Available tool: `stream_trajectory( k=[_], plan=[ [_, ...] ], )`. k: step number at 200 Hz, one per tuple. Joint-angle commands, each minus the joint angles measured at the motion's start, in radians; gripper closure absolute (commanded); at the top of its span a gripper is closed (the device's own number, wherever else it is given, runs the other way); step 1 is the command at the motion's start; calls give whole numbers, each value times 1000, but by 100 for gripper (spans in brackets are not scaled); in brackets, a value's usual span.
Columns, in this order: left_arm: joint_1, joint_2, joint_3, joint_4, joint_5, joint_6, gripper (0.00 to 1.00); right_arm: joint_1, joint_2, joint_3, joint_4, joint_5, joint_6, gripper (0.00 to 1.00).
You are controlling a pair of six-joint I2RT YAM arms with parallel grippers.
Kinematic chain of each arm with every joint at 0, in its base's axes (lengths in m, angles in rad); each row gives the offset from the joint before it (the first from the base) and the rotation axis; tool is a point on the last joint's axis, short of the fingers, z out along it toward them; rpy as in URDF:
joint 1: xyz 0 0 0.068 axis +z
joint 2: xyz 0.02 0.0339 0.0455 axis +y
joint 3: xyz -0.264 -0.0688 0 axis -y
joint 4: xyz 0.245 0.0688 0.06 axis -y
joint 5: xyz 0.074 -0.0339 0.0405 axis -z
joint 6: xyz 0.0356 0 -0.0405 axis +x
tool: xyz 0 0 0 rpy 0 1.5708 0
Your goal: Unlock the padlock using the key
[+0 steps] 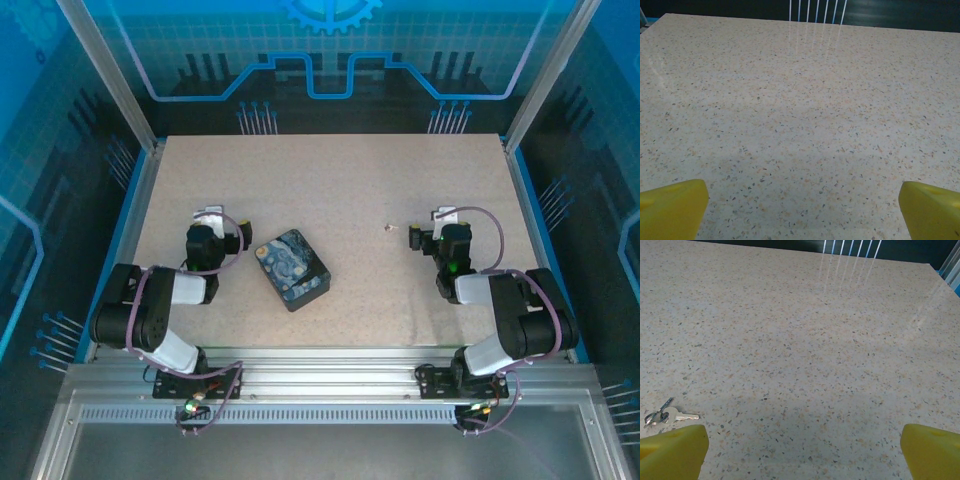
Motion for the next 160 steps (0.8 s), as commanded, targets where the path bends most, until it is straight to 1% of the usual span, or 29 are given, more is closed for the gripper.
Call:
stream_trajectory(
  k=[1, 67, 73, 80, 85, 96, 110, 123, 131, 148, 160],
  plan=[
    [10, 1, 16, 4, 24, 20, 1, -15, 4, 20, 24, 8, 6, 0],
    [13, -1, 15, 5, 18, 18, 1, -15, 2, 20, 30, 10, 2, 0],
    [13, -10, 12, 5, 8, 12, 1, -12, -18, 31, -7, 14, 6, 0],
    [13, -28, 7, 1, -7, 7, 1, -16, -29, 36, -27, -32, -12, 0],
    [13, -46, 7, -11, -17, 4, 1, -10, -40, 44, -43, -32, -21, 0],
    [12, -85, 16, -64, -35, 0, 1, 5, -85, 88, -161, 12, -16, 0],
    [12, -136, 58, -180, -61, -8, 1, 4, -139, 150, -319, 18, 1, 0],
    [10, -176, 108, -301, -91, -16, 1, 4, -192, 168, -384, 1, 16, 0],
    [9, -201, 133, -348, -103, -23, 1, 4, -227, 173, -410, -12, 36, 0],
    [12, -267, 177, -435, -125, -107, 1, 6, -296, 195, -487, -35, 85, 0],
    [19, -315, 229, -552, -117, -235, 1, 6, -342, 217, -555, -78, 138, 0]
  ],
)
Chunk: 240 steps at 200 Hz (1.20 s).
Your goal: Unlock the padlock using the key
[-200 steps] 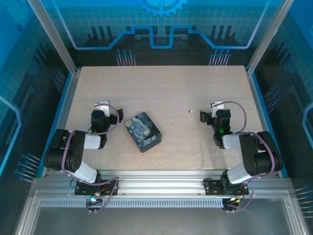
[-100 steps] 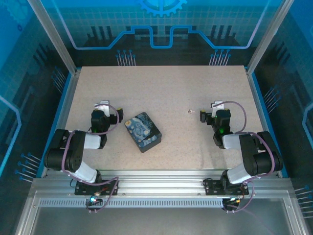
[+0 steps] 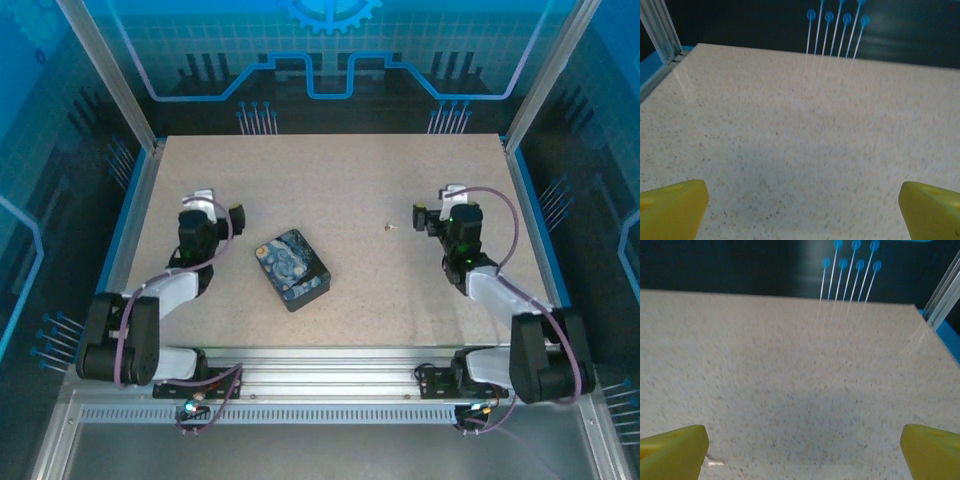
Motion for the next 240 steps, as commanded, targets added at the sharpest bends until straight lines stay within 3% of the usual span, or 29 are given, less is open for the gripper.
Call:
stream_trajectory(
  k=[1, 13, 39, 53, 75, 124, 167, 240],
  plan=[
    [19, -98, 95, -242, -36, -196, 1, 4, -82, 46, -195, -68, 103, 0],
    [35, -132, 159, -407, -37, -374, 1, 3, -128, 66, -247, -122, 167, 0],
    [72, -159, 191, -475, 211, -510, 1, -31, -189, 141, -489, -176, 529, 0],
    [69, -173, 190, -504, 290, -553, 1, -74, -179, 135, -447, -374, 568, 0],
    [47, -199, 190, -596, 382, -600, 1, -33, -197, 124, -434, -434, 585, 0],
    [-130, -249, 154, -855, 365, -669, 6, 165, -181, 182, -646, -402, 530, 0],
    [-260, -270, 72, -823, 314, -739, 9, 344, -125, 185, -692, -313, 546, 1],
    [-299, -109, 130, -682, 362, -745, 11, 511, 49, 234, -681, -271, 585, 6]
  ],
)
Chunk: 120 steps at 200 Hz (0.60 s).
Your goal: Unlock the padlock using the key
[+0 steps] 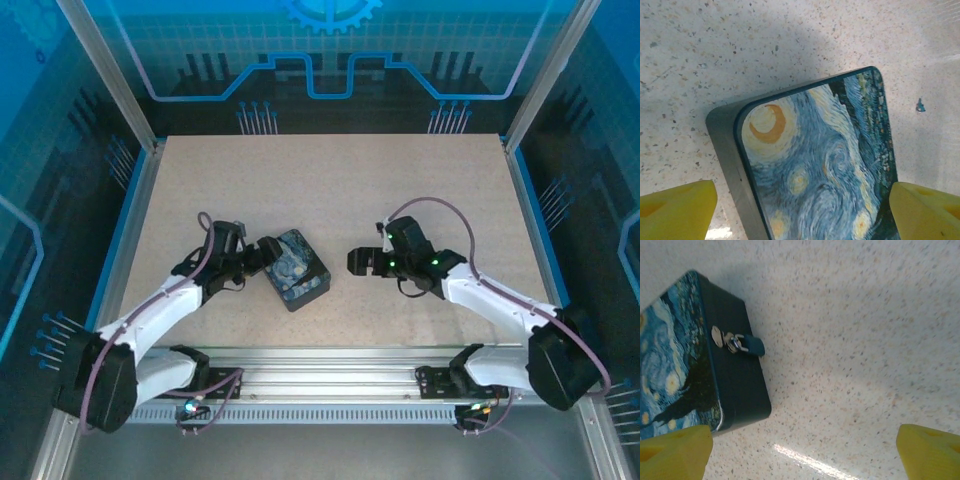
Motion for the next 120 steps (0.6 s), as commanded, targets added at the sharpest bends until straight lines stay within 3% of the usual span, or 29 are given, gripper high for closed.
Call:
stream_trajectory(
  k=[1, 54, 120],
  plan=[
    [-23, 70, 53, 73, 29, -23, 11, 37, 42, 54, -12, 21, 24, 6],
    [-97, 229, 173, 140, 50, -29, 14, 74, 143, 84, 13, -11, 60, 11],
    [-165, 384, 318, 167, 91, -28, 16, 96, 138, 47, 32, -33, 131, 15]
  ],
)
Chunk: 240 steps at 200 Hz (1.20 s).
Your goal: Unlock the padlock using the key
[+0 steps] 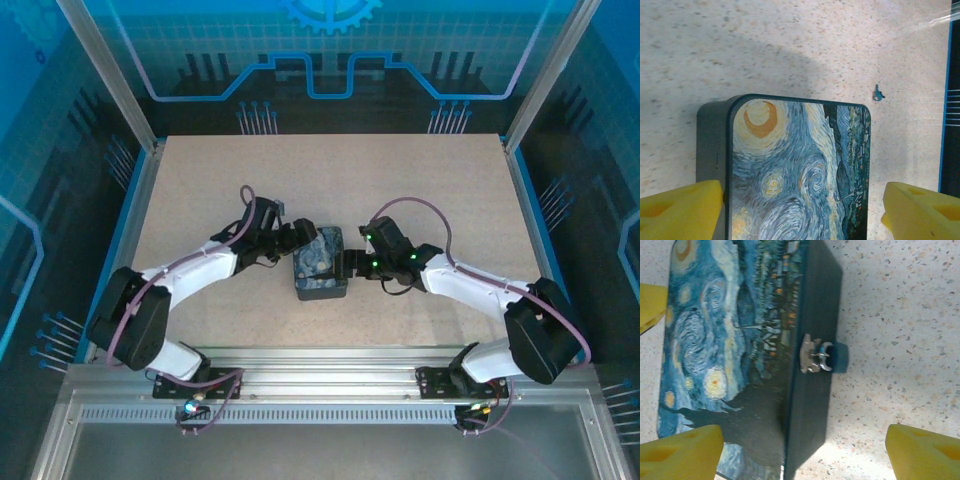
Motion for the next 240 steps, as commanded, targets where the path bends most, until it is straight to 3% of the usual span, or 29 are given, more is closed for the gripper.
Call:
stream_trajectory(
  k=[1, 59, 105, 166, 201, 240],
  plan=[
    [-20, 43, 56, 33, 46, -6, 16, 23, -10, -21, 13, -20, 50, 15],
    [-37, 121, 123, 49, 94, -4, 17, 92, 11, -43, 53, -17, 102, 18],
    [-26, 86, 134, -13, 78, 48, 16, 141, 44, -23, 103, -37, 131, 20],
    [61, -122, 44, -174, 14, 100, 14, 180, 99, 53, 89, -61, 99, 19],
    [50, -262, -64, -251, 13, 63, 14, 159, 42, 97, -25, -29, 29, 13],
    [-11, -398, -193, -263, 11, -20, 10, 64, -40, 139, -129, -17, -46, 4]
  ],
)
